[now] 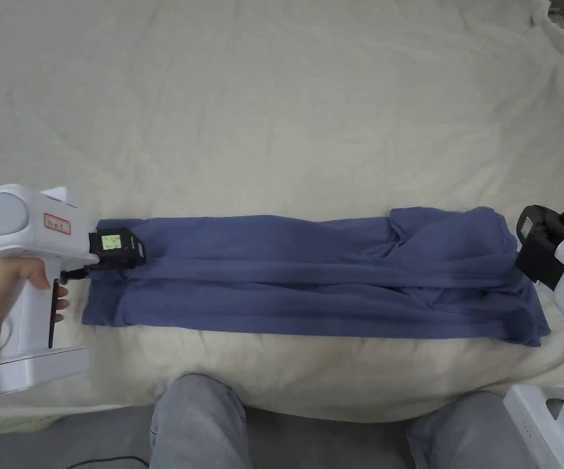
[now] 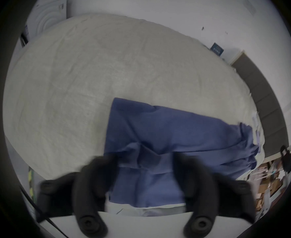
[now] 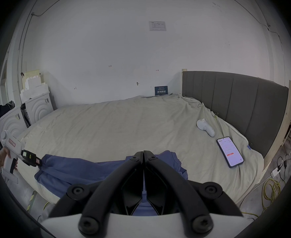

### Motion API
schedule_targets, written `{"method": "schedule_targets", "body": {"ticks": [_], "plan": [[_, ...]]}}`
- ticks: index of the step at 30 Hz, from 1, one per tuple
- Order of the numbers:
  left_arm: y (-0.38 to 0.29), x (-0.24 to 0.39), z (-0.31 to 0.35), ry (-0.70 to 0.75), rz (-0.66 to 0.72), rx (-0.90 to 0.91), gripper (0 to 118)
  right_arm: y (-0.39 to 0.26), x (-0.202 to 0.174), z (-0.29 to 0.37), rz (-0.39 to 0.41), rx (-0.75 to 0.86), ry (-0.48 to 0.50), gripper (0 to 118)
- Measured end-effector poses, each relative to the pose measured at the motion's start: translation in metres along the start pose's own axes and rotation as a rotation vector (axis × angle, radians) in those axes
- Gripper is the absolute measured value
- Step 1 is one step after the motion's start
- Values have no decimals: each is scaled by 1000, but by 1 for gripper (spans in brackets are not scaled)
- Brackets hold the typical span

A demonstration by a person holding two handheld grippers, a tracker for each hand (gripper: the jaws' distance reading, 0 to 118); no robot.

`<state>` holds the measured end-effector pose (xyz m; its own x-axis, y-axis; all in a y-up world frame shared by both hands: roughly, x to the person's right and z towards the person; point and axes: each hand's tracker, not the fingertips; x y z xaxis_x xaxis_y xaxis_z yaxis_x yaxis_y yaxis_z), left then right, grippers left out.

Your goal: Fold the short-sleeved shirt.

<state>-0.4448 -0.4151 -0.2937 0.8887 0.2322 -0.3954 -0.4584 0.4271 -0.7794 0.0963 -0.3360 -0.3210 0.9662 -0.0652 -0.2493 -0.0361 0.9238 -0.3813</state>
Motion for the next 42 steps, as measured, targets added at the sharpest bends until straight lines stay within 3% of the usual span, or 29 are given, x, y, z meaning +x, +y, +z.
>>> {"method": "schedule_targets", "body": {"ticks": [3, 9, 12, 15, 17, 18, 19, 20, 21, 23, 27, 30, 34, 39, 42], "plan": [[5, -19, -2, 0, 47, 1, 112, 0, 0, -1, -4, 0, 1, 0], [4, -40, -18, -37, 177, -19, 109, -1, -2, -5, 5, -11, -4, 0], [0, -37, -29, -77, 231, -40, 82, -1, -3, -6, 3, -12, -10, 0], [-5, -21, -34, 1, 159, -13, 70, 0, -2, -6, 8, -14, -15, 0], [-10, -12, -32, 54, 80, 1, 44, 0, -1, -6, 11, -14, -18, 0], [-12, -9, -30, 48, 59, 9, 23, 0, -1, -6, 12, -15, -18, 0], [-13, -8, -29, -26, 87, 10, 8, -1, -1, -7, 13, -17, -20, 0], [-14, -6, -29, -123, 166, -13, 7, -1, 0, -7, 12, -19, -21, 0], [-15, 0, -32, -115, 177, -38, 6, -2, 0, -8, 10, -21, -22, 0], [-16, 12, -34, -22, 72, -24, 4, -3, 1, -7, -2, -23, -21, 0], [-6, 11, -13, -28, 127, 6, 3, -2, 3, -3, 5, -19, -17, 0], [-2, 3, 7, 63, 72, 65, 2, 1, 5, 0, 2, -10, -13, 0], [-1, -19, 27, 6, 122, 42, 2, 4, 7, 1, -8, 6, -10, 0], [1, -37, 37, 242, 92, 69, 2, 5, 9, 5, -24, 25, -7, 0], [2, -35, 46, 262, 67, 89, 2, 5, 10, 6, -24, 27, -9, 0]]}}
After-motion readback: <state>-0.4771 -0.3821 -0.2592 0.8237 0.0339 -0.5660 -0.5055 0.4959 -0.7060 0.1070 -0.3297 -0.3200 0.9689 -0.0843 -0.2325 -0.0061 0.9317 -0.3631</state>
